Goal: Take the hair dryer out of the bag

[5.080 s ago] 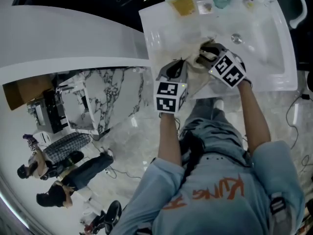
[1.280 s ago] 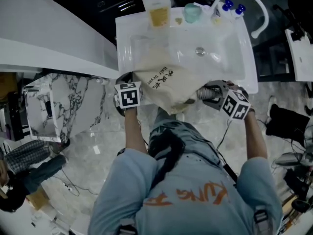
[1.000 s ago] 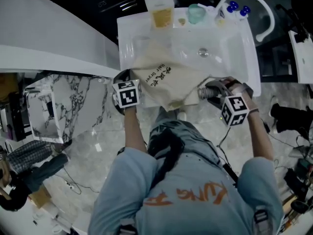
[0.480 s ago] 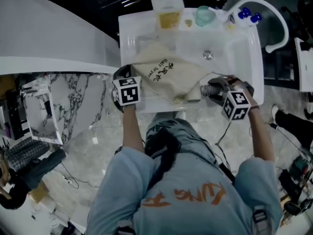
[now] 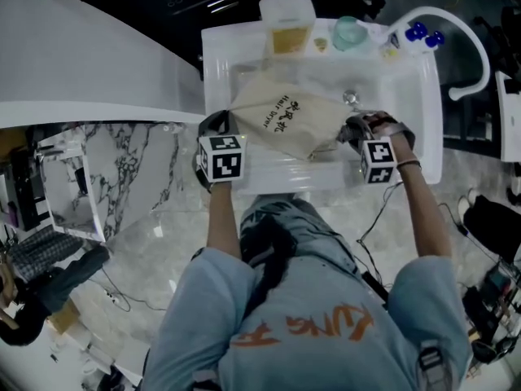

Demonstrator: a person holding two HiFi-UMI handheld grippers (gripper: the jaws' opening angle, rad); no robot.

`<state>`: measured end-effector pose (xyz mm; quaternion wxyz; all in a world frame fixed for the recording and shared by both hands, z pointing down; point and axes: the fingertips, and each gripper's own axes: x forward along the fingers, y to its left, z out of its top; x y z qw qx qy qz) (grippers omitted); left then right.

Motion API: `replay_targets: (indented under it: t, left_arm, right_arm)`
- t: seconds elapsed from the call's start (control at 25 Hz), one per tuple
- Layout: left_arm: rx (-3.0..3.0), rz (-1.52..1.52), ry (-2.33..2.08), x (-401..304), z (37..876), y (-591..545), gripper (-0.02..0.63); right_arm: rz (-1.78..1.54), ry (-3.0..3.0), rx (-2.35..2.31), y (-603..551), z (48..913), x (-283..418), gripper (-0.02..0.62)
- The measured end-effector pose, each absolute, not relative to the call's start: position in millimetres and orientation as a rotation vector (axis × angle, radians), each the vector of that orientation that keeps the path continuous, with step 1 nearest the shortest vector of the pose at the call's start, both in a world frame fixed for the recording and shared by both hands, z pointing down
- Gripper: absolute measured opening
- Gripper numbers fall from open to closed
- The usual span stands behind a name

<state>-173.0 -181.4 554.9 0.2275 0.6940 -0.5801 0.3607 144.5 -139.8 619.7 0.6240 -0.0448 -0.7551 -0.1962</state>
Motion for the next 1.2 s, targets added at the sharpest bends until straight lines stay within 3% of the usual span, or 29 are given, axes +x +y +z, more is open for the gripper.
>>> replay_targets:
  t: [0.52, 1.2]
  left_arm:
    - [1.989, 0.981, -1.583, -161.8, 544.7, -191.7, 0.006]
    - [2.102, 0.82, -1.653, -146.6, 480.7, -173.2, 0.006]
  right_arm:
    - [-0.417, -1.728, 0.057, -153.7, 659.3, 162.0, 0.222]
    - [-0.031, -2.039, 0.761, -153.1, 566.5, 168.5, 0.166]
